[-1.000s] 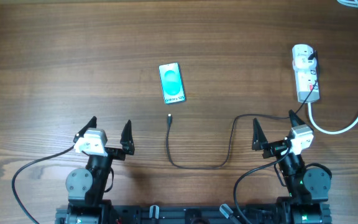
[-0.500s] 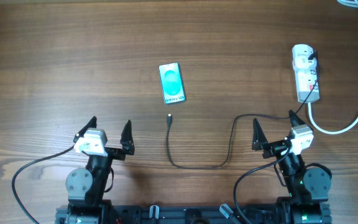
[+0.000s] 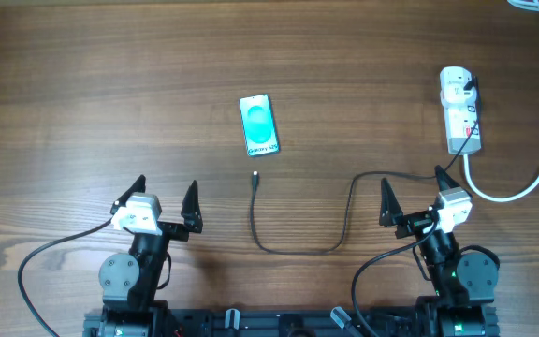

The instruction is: Plug charger to phone and switch on socket

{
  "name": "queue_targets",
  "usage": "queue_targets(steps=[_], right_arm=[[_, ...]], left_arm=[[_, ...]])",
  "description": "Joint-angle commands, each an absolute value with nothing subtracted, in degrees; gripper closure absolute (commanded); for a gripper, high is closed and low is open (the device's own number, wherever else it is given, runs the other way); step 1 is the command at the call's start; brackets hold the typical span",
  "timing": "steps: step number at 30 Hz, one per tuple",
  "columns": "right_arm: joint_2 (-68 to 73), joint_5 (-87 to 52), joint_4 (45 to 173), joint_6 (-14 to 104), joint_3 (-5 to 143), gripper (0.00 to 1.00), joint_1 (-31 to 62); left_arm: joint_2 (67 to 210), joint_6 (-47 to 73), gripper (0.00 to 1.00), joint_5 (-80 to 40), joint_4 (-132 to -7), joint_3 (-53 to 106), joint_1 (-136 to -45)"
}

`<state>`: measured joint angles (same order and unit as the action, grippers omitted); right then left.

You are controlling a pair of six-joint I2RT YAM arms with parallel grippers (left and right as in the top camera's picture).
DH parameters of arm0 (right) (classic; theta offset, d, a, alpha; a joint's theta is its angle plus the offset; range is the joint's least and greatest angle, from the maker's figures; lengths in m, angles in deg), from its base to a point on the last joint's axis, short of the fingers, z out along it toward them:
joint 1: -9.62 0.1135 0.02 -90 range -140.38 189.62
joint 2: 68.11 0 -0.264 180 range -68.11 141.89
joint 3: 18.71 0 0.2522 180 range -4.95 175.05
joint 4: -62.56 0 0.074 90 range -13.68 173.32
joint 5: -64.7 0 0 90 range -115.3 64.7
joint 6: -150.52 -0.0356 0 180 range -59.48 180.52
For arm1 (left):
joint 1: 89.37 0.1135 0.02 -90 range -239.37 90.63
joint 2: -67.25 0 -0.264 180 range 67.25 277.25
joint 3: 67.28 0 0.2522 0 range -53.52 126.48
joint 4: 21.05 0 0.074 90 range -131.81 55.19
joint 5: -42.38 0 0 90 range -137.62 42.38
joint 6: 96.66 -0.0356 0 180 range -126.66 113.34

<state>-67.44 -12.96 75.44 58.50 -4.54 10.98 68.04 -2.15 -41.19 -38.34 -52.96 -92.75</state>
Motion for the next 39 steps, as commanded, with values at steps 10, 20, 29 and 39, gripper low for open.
queue_targets(steps=[10, 20, 29, 39], right_arm=[[-67.68, -13.70, 75.33, 58.98, -4.65, 0.00, 11.27], [-67.68, -13.68, 75.33, 58.98, -4.65, 0.00, 11.27], [-67.68, -13.70, 75.33, 58.96, -4.65, 0.00, 11.27], [-67.68, -13.70, 75.33, 58.98, -4.65, 0.00, 11.27]], left_arm=[[67.63, -3.44, 0.00, -41.27, -38.74, -53.20, -92.90], [67.63, -3.46, 0.00, -41.30, -38.56, -53.20, -92.90], [67.63, -3.18, 0.00, -38.74, -36.05, -53.20, -92.90], [91.65, 0.26, 0.00, -31.46, -35.07, -34.34, -92.90]])
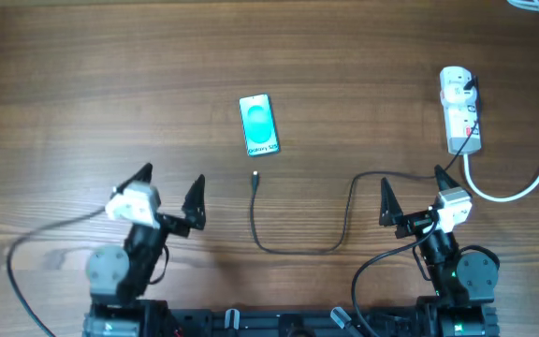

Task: Plug charger to phone and switch on socket
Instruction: 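Move the left gripper over the light-blue phone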

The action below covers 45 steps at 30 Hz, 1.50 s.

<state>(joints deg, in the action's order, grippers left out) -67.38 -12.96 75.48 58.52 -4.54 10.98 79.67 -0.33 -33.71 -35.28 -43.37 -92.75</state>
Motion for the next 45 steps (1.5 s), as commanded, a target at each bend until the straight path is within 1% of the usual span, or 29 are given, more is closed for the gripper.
queue_targets(steps=[1, 2, 5, 7, 9, 14, 17, 21, 23, 25, 27, 29, 30, 32, 33, 36, 40, 45], right_arm=[[-67.68, -13.70, 75.33, 58.98, -4.65, 0.00, 11.27], [-67.68, -13.70, 75.33, 58.96, -4.65, 0.00, 11.27], [-67.68, -13.70, 75.33, 58.98, -4.65, 0.00, 11.27], [-67.68, -13.70, 75.33, 58.98, -4.65, 0.00, 11.27], [-67.68, -13.70, 75.33, 58.96, -4.65, 0.00, 11.27], [-67.68, -13.70, 75.33, 58.98, -4.65, 0.00, 11.27], [-67.68, -13.70, 75.33, 58.96, -4.65, 0.00, 11.27], [-67.68, -13.68, 75.33, 58.98, -4.65, 0.00, 11.27], [-67.68, -13.70, 75.33, 58.98, -4.65, 0.00, 11.27], [-67.68, -13.68, 75.33, 58.98, -4.65, 0.00, 11.27], [-67.68, -13.70, 75.33, 58.96, -4.65, 0.00, 11.27], [-67.68, -13.68, 75.33, 58.96, -4.65, 0.00, 11.27], [-67.68, -13.70, 75.33, 58.96, -4.65, 0.00, 11.27], [-67.68, -13.70, 75.33, 58.98, -4.65, 0.00, 11.27], [-67.68, -13.70, 75.33, 58.96, -4.65, 0.00, 11.27], [-67.68, -13.70, 75.33, 58.98, -4.65, 0.00, 11.27], [-67.68, -13.70, 75.33, 58.98, -4.65, 0.00, 11.27], [-67.68, -13.70, 75.33, 58.98, -4.65, 0.00, 11.27]], left_arm=[[97.22, 0.26, 0.00, -30.24, -35.09, -30.73, -92.90], [106.14, 0.23, 0.00, -28.03, -36.07, -24.33, -92.90], [122.49, 0.28, 0.00, -23.81, -41.67, -10.67, -93.14], [137.55, 0.39, 0.00, -23.42, -49.88, 4.13, -96.07], [145.35, 0.32, 0.00, -23.66, -54.28, 12.35, -98.06], [164.19, 0.19, 0.00, -25.17, -70.95, 35.34, -101.99], [171.38, 0.21, 0.00, -26.19, -78.91, 45.33, -104.75], [174.97, -0.27, 0.00, -29.47, -86.84, 47.63, -107.54], [175.27, -0.20, 0.00, -29.45, -86.98, 47.63, -107.92], [175.27, 2.68, 0.00, -25.32, -88.53, 47.63, -108.00], [175.27, 3.01, 0.00, -25.97, -87.96, 47.63, -107.96], [175.78, 8.36, 0.00, -25.84, -86.23, 47.63, -108.40], [176.39, 12.50, 0.00, -29.01, -86.04, 47.58, -108.68], [178.49, 21.57, 0.00, -41.32, -86.63, 47.56, -109.99], [179.91, 24.45, 0.00, -45.27, -86.78, 47.56, -110.78], [184.41, 28.49, 0.00, -49.62, -86.74, 47.56, -113.23], [190.03, 30.99, 0.00, -54.93, -86.76, 47.54, -116.70], [195.43, 31.27, 0.00, -55.72, -86.28, 47.52, -117.23]])
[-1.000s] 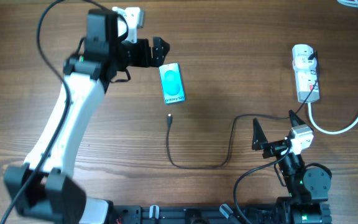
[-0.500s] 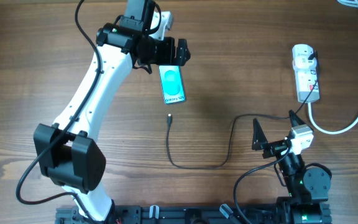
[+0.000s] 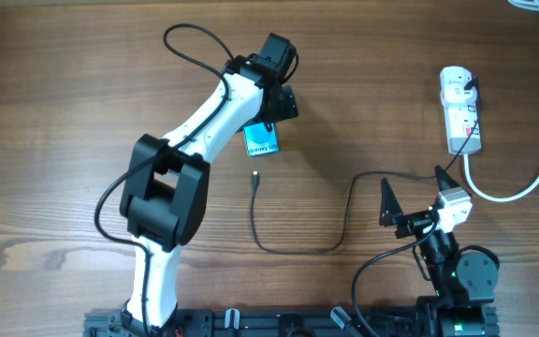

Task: Plug charger to phone and switch on socket
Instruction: 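Move the left gripper over the light-blue phone, then close the left gripper on the phone's lower end and lift it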

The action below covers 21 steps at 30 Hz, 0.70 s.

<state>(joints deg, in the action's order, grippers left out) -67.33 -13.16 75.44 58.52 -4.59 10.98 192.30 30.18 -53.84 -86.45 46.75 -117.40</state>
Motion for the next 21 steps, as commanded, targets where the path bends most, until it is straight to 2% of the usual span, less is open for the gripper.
queue_targets(steps=[1, 21], right_arm=[[-67.68, -13.70, 75.33, 58.98, -4.65, 0.00, 11.27], [-67.68, -13.70, 75.33, 58.98, -4.65, 0.00, 11.27]], left_arm=[[196.30, 31.27, 0.00, -55.92, -86.25, 47.52, -117.23], [198.42, 31.12, 0.00, -54.78, -83.26, 44.04, -117.27]])
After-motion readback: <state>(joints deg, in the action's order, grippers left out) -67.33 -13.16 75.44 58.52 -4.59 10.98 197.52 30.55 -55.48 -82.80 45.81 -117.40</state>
